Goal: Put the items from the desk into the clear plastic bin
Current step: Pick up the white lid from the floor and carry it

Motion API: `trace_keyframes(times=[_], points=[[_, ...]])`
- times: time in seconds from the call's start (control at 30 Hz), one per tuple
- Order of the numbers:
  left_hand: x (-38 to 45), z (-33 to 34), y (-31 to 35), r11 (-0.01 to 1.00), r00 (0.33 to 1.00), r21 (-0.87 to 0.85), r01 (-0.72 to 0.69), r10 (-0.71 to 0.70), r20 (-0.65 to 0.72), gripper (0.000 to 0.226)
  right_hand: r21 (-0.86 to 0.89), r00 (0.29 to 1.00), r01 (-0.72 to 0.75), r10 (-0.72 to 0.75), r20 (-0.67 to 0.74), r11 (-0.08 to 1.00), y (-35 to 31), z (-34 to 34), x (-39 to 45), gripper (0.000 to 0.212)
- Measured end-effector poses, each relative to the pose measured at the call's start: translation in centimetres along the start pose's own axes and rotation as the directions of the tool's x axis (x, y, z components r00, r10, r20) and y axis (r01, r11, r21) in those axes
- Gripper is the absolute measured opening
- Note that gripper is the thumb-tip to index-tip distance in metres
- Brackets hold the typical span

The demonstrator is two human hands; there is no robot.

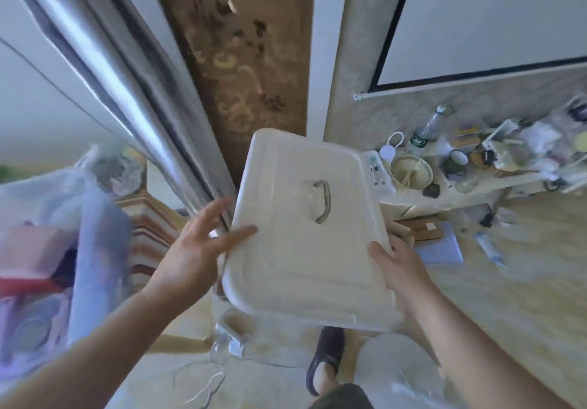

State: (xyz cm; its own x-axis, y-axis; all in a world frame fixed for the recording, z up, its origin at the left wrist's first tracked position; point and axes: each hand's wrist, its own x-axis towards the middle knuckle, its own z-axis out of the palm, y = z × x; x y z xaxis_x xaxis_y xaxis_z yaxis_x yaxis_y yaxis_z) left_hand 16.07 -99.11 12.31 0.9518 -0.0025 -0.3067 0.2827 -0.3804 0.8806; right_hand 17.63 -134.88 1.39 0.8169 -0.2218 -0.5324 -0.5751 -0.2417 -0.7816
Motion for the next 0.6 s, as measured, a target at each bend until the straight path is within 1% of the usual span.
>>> trace_keyframes(times=[0.03, 0.07, 0.1, 0.17, 0.2, 0.27, 0.3, 0.37, 0.43, 0.5, 0.53, 0.57, 0.6], points=[[-1.1, -1.9, -0.7, 1.0, 0.999, -0.021, 0.016, -0.016, -0.031, 0.088, 0.028, 0.998, 0.055, -0.054, -0.019, 0.998, -1.0, 0.9, -1.5, 0.043], [-2.4, -4.1, -1.5, 0.987, 0.993, -0.15, 0.052, -0.067, -0.092, 0.087, 0.058, 0.993, 0.119, -0.118, -0.026, 0.991, -2.0, 2.1, -3.2, 0.036], [-4.1, -5.9, -2.2, 0.971, 0.986, -0.236, 0.028, -0.065, -0.151, 0.076, 0.068, 0.984, 0.176, -0.174, -0.035, 0.982, -2.9, 3.5, -5.1, 0.029], [-7.8, -9.4, -3.5, 0.891, 0.988, -0.449, 0.062, -0.118, -0.096, 0.051, 0.09, 0.96, 0.28, -0.276, -0.055, 0.956, -5.3, 6.9, -10.1, 0.008], [-9.5, -11.0, -4.2, 0.859, 0.988, -0.504, 0.087, -0.137, -0.064, 0.046, 0.102, 0.947, 0.32, -0.316, -0.051, 0.942, -6.2, 8.7, -12.3, 0.008], [-13.7, -14.2, -5.2, 0.87, 0.983, -0.487, 0.071, -0.143, -0.112, 0.035, 0.08, 0.928, 0.372, -0.371, -0.028, 0.925, -7.3, 12.6, -16.4, 0.009], [-15.6, -15.8, -5.8, 0.882, 0.975, -0.468, 0.049, -0.145, -0.17, 0.029, 0.077, 0.921, 0.388, -0.388, -0.006, 0.919, -7.7, 14.7, -18.3, 0.009], [-18.8, -18.9, -7.6, 0.933, 0.94, -0.358, 0.032, -0.15, -0.307, 0.028, 0.08, 0.919, 0.387, -0.392, 0.05, 0.918, -8.3, 19.0, -21.1, 0.014], [-21.3, -22.3, -9.3, 0.967, 0.902, -0.25, 0.044, -0.146, -0.407, 0.029, 0.051, 0.914, 0.39, -0.393, 0.1, 0.92, -8.9, 23.3, -23.1, 0.018], [-23.4, -25.6, -11.2, 0.976, 0.853, -0.187, 0.11, -0.189, -0.486, 0.027, 0.036, 0.9, 0.399, -0.399, 0.174, 0.916, -9.4, 27.8, -24.3, 0.026], [-24.2, -27.2, -12.5, 0.977, 0.83, -0.148, 0.151, -0.207, -0.519, 0.023, 0.035, 0.892, 0.4, -0.398, 0.216, 0.916, -9.6, 29.8, -24.6, 0.029], [-24.8, -28.8, -14.0, 0.975, 0.807, -0.106, 0.195, -0.221, -0.548, 0.025, 0.035, 0.88, 0.398, -0.393, 0.265, 0.917, -10.0, 31.7, -25.0, 0.032], [-25.3, -30.2, -15.5, 0.967, 0.783, -0.074, 0.246, -0.243, -0.572, 0.034, 0.027, 0.87, 0.391, -0.379, 0.315, 0.92, -10.3, 33.5, -25.2, 0.034]])
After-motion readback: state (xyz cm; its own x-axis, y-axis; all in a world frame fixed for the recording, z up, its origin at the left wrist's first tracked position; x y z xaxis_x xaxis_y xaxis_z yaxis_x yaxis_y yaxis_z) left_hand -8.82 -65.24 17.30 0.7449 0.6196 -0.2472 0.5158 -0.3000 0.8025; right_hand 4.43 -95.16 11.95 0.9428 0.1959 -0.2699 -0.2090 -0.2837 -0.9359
